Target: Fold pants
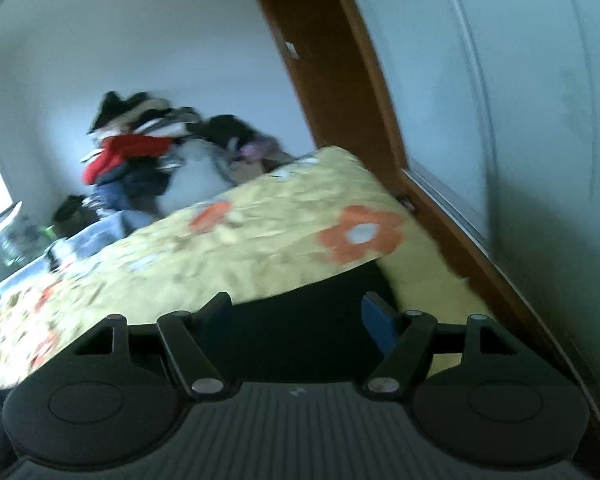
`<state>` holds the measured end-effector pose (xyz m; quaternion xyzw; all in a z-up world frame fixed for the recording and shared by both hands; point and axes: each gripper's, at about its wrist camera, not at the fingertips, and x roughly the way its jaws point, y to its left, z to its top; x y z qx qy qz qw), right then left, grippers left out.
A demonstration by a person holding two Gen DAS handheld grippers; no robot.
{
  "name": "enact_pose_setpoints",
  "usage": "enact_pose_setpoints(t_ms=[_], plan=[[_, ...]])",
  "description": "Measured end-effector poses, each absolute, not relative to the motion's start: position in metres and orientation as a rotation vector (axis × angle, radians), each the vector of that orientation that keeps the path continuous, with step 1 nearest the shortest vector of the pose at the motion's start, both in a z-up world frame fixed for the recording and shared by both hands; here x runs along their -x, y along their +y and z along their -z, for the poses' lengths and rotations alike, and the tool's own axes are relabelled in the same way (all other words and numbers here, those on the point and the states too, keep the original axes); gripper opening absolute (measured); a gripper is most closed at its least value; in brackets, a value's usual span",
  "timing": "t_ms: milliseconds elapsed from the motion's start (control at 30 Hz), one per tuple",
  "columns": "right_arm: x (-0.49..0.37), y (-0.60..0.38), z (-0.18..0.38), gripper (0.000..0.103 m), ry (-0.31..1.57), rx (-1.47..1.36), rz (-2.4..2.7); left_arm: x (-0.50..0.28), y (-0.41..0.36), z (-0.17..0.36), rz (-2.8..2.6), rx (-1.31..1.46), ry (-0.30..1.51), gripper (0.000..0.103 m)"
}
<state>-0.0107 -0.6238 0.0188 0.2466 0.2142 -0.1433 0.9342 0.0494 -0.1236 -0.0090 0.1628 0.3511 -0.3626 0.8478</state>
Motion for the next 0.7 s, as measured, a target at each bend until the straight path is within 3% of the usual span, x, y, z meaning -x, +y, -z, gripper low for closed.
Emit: enact_pose_setpoints(t_ms=[300,333,367,400,467,700], plan=[[-0.057,-0.678,0.02,0.071,0.532,-0.585,0.351,-0.069,-0.137,0.013,0.744,-0.326,0.754,0.032],[-0.059,-0.675,0.021,0.059,0.549,-0.565,0.331,-0.07,-0.139,0.013,0.743,-0.331,0.752,0.026],[-0.06,-0.673,0.02,0.029,0.566,-0.542,0.32,-0.07,-0.141,0.014,0.741,-0.338,0.747,0.018],[-0.061,-0.67,0.019,0.017,0.582,-0.503,0.332,-0.071,-0.142,0.014,0.74,-0.34,0.742,0.015],[-0.057,-0.667,0.014,0.011,0.561,-0.464,0.304,-0.073,-0.141,0.015,0.73,-0.33,0.738,0.005],[-0.025,-0.649,-0.037,0.01,0.353,-0.358,0.289,-0.073,-0.129,0.005,0.703,-0.225,0.67,0.001]])
